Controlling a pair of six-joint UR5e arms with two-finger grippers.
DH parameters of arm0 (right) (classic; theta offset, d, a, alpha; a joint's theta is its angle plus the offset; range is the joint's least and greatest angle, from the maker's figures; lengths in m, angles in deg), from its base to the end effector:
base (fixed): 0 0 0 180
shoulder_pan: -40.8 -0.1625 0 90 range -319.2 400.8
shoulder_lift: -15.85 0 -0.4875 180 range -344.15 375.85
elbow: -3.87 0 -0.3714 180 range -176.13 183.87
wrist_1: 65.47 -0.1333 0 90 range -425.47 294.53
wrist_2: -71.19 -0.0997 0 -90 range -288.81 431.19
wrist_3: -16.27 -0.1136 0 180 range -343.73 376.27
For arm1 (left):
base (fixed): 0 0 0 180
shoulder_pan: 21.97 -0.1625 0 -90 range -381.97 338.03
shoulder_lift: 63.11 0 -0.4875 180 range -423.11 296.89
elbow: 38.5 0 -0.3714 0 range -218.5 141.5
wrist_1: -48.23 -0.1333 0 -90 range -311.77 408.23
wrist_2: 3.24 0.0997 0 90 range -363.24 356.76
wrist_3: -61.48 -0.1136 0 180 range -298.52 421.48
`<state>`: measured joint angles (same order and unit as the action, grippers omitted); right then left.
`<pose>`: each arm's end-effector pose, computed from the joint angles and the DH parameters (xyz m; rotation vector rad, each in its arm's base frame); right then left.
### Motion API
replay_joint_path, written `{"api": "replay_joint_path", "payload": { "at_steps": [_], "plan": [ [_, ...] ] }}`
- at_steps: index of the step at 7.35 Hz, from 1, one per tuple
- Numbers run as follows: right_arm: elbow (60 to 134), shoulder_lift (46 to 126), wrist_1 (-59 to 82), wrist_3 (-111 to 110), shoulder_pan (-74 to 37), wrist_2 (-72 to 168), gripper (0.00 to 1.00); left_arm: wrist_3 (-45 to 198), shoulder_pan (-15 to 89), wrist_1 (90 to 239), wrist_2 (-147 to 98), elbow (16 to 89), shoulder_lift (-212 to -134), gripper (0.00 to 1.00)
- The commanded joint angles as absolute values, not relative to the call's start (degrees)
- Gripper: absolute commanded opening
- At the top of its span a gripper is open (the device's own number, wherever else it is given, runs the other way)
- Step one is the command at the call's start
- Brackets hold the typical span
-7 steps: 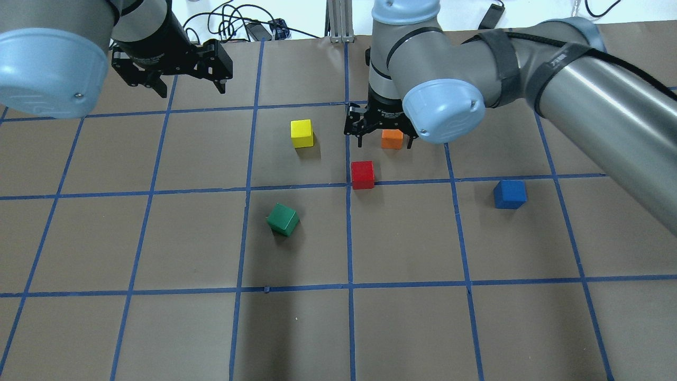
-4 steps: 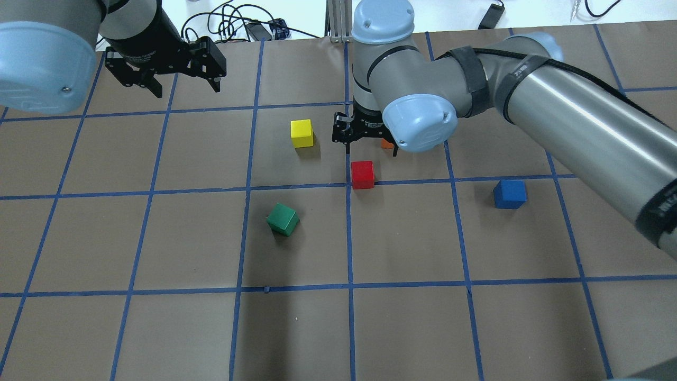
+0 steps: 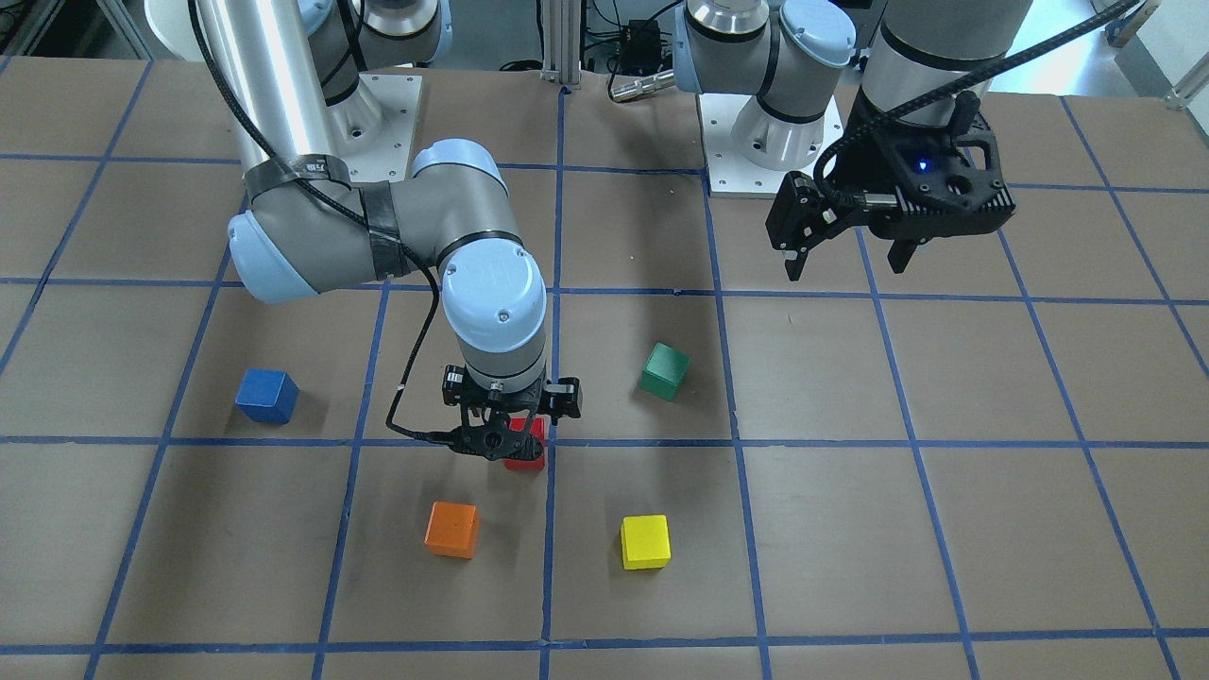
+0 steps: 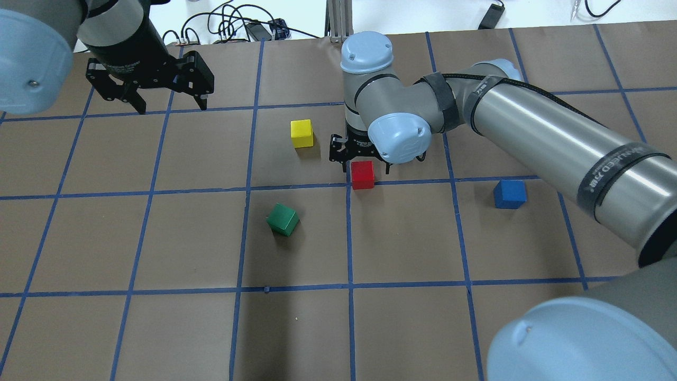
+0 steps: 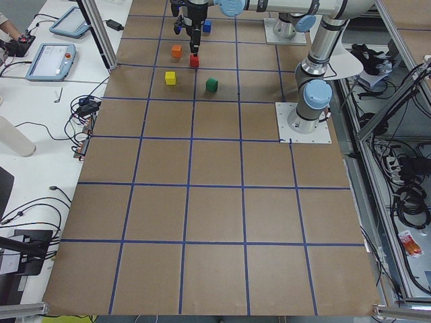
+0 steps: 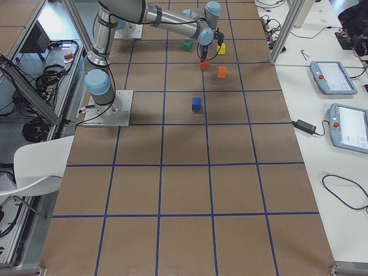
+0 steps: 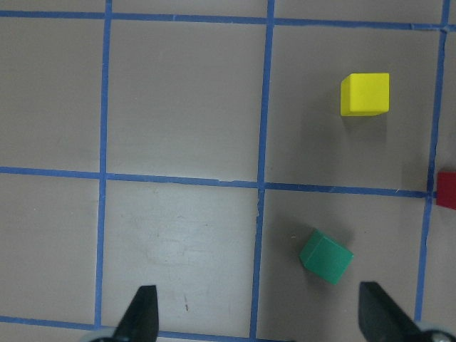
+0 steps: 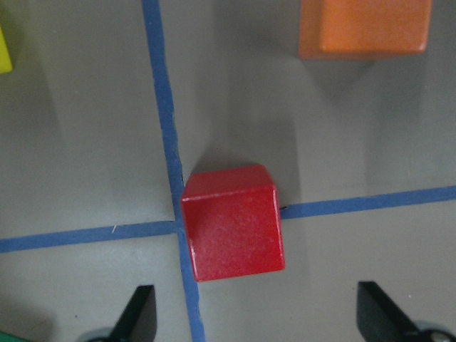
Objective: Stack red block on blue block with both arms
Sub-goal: 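Lower the right gripper onto the red cube and close it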
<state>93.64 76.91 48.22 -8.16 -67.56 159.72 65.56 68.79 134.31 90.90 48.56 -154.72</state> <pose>0.3343 -0.5750 0.2889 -0.1675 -3.1258 -0.1424 -0.1316 -0.4929 0.5547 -0.0940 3.0685 -0.1453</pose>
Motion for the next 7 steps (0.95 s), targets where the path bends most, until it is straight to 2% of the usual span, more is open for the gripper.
{"api": "replay_joint_path", "payload": {
  "at_steps": [1, 5, 6, 7],
  "plan": [
    [93.70, 75.01, 52.28, -7.56, -67.57, 159.61, 1.00, 65.26, 68.47, 134.53, 90.81, 48.42, -154.61, 1.00],
    [93.70, 74.04, 52.39, -7.38, -67.57, 159.61, 0.99, 65.17, 68.47, 134.45, 90.72, 48.51, -154.43, 1.00],
    [93.78, 73.95, 52.39, -7.29, -67.57, 159.52, 0.93, 65.17, 68.55, 134.45, 90.72, 48.59, -154.43, 1.00],
    [93.79, 73.43, 52.31, -7.29, -67.57, 159.52, 0.92, 65.17, 68.47, 134.45, 90.72, 48.51, -154.43, 1.00]
  ]
}}
